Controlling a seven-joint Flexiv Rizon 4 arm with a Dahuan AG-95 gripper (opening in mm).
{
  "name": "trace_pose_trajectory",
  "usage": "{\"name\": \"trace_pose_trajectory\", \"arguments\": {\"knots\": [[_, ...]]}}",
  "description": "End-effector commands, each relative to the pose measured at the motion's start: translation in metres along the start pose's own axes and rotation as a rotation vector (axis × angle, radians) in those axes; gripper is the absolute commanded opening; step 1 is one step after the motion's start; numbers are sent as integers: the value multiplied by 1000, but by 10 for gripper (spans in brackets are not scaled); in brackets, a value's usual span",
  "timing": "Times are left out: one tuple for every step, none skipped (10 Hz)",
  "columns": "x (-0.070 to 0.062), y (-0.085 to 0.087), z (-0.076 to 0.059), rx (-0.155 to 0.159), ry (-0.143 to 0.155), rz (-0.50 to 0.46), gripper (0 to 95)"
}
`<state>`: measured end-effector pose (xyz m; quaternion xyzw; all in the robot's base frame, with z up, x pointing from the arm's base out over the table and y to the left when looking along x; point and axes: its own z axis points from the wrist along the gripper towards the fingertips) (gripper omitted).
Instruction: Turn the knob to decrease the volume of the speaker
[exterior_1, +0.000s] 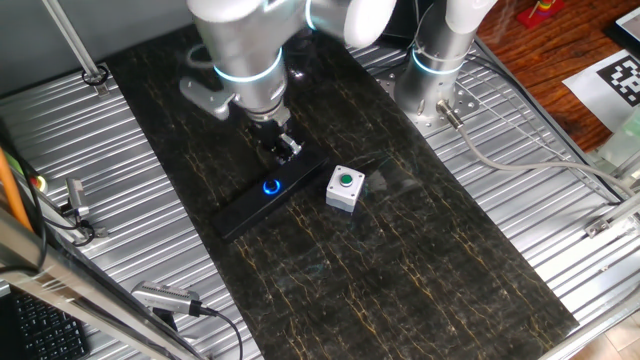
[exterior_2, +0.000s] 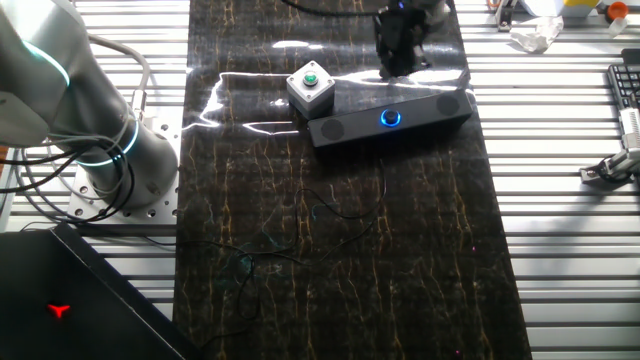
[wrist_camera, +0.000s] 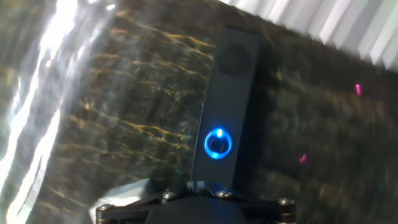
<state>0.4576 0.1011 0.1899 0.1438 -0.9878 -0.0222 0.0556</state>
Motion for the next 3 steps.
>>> {"name": "trace_pose_trajectory", "arguments": {"knots": [[16,9,-15,-20,22,240,0],[16,9,-15,-23,21,235,0],[16,9,-15,-23,21,232,0]]}}
